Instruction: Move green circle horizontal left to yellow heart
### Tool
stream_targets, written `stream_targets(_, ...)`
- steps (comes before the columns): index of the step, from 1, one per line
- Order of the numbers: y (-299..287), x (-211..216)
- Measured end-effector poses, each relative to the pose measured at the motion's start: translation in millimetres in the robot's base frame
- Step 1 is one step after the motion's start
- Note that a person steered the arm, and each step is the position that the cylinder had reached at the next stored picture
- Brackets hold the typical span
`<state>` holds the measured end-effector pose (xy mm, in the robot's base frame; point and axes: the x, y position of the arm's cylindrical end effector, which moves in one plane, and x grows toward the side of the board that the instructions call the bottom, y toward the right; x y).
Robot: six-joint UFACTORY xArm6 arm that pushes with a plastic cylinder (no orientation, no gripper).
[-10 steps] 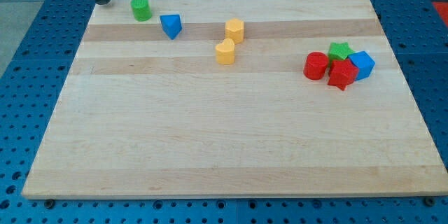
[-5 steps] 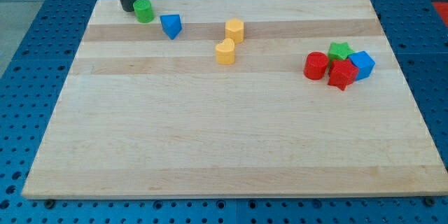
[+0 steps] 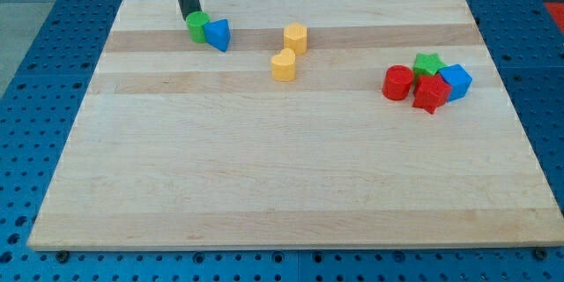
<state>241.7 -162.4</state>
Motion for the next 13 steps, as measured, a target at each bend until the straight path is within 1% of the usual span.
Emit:
stream_targets(2,2.6,33.0)
stream_targets(5,18.1,62.2)
stream_targets(8,42.8,62.8)
stream_targets(9,43.2,62.8)
stream_targets(11,11.7,66.1)
stream_targets(13,10.5,93.4)
